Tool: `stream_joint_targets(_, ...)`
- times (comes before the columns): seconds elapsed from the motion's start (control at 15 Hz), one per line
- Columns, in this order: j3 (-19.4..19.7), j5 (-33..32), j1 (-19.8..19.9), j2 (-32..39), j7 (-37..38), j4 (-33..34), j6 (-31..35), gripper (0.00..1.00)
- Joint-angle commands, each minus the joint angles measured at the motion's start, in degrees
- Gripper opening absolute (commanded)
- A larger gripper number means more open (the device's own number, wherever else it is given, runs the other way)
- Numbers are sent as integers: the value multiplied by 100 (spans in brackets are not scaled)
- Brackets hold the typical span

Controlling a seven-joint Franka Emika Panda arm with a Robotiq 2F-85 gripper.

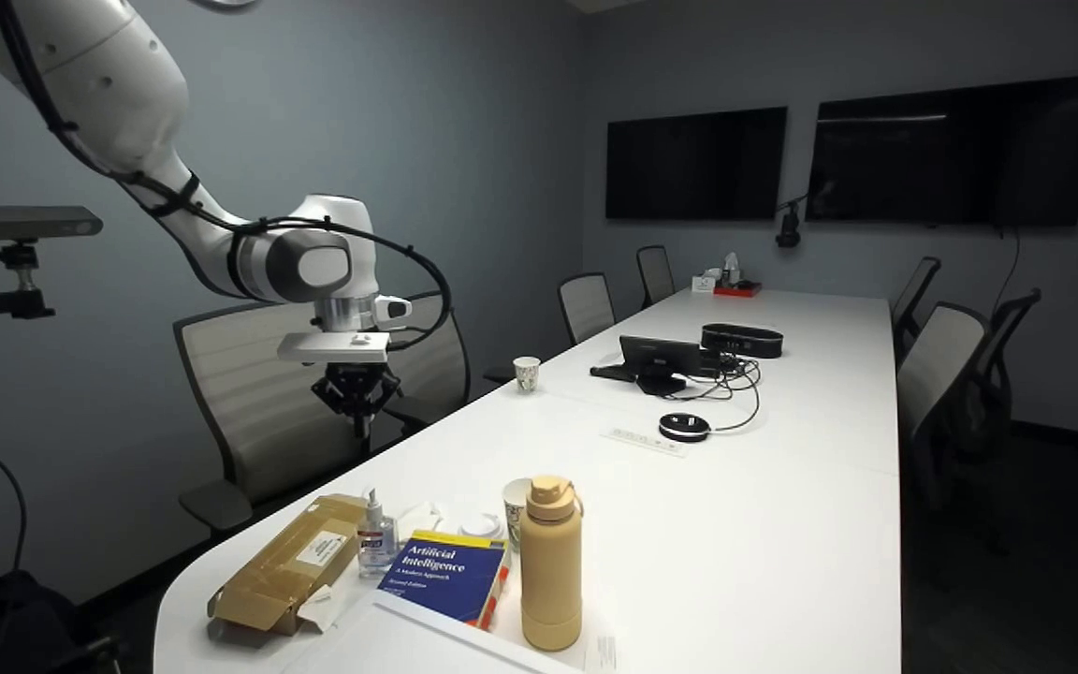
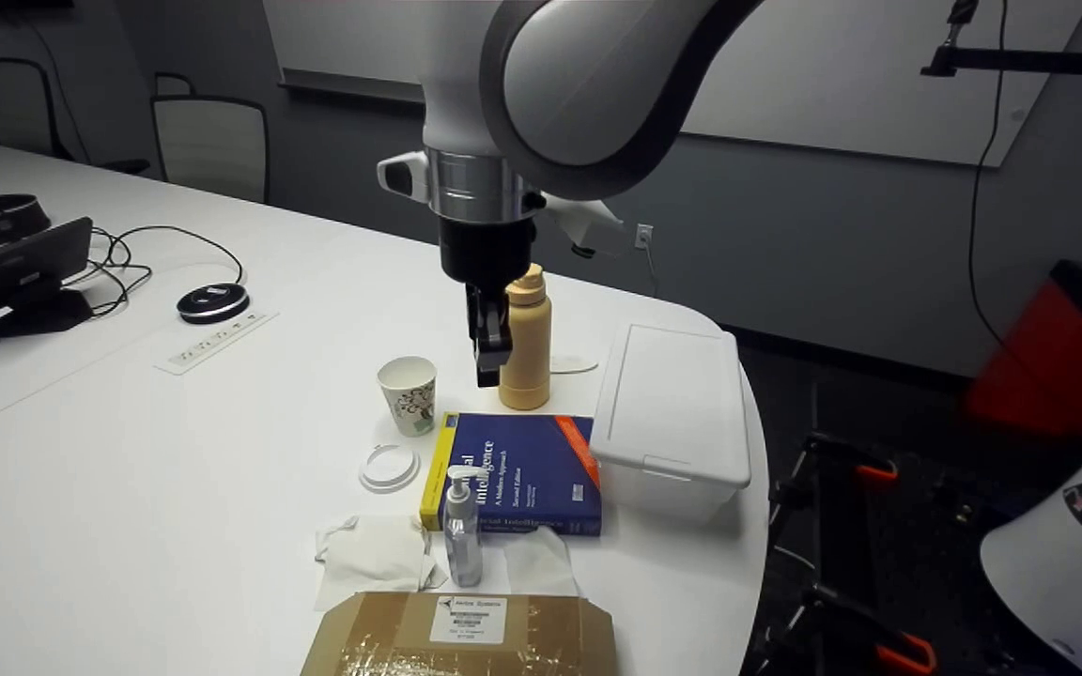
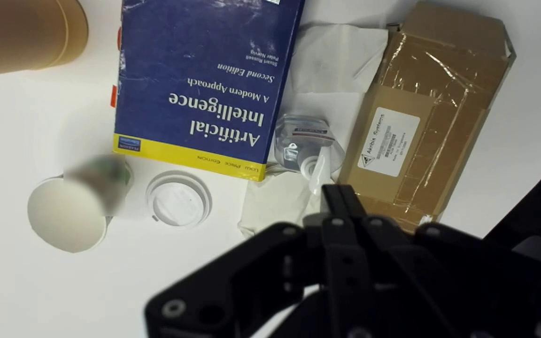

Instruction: Press on top of the bottle to release some liquid

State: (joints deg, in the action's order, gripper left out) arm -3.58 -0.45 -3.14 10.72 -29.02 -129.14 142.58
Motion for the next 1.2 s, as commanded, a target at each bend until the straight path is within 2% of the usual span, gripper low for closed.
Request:
stream_joint_targets(0.0,-151,61,187,402,-253,267,221,0)
stream_joint_targets(1.13,-694,117,554,1632,-254,1107,292,0)
